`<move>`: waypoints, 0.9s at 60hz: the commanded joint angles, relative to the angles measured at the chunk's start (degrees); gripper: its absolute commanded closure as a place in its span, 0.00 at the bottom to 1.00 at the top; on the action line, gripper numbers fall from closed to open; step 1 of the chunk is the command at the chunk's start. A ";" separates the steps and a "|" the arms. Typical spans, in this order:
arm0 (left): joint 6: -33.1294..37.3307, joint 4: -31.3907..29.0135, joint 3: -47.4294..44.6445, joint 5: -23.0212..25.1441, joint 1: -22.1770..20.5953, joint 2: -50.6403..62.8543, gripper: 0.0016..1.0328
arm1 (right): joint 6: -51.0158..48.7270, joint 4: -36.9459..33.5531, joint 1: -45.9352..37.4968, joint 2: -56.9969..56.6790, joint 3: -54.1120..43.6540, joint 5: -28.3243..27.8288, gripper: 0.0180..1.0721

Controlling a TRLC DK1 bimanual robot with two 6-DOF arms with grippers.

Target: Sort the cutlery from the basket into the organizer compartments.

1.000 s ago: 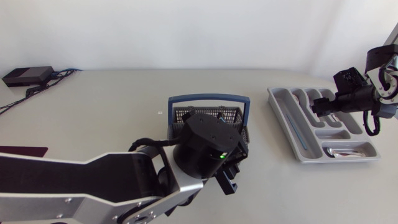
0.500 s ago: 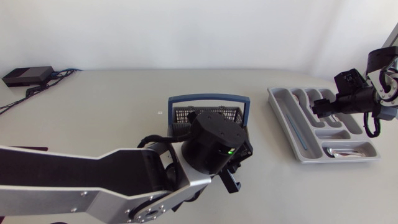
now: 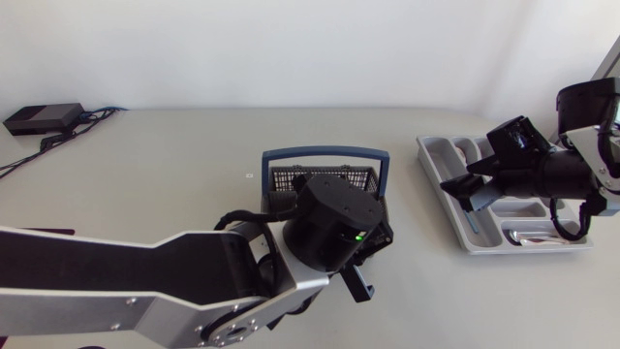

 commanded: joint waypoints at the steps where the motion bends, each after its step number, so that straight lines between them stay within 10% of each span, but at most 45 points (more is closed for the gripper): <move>1: 0.04 -0.21 0.02 0.81 0.47 0.70 0.81 | -3.68 -2.78 1.26 -3.53 -2.54 -3.59 0.18; 19: 0.21 -0.12 -0.60 1.77 0.82 0.26 0.85 | -16.78 -12.53 8.21 -10.74 -9.40 -14.40 0.18; 54: 0.56 -0.47 -0.68 3.00 1.96 0.08 0.97 | -13.44 -8.49 17.17 -8.01 -9.40 -17.38 0.17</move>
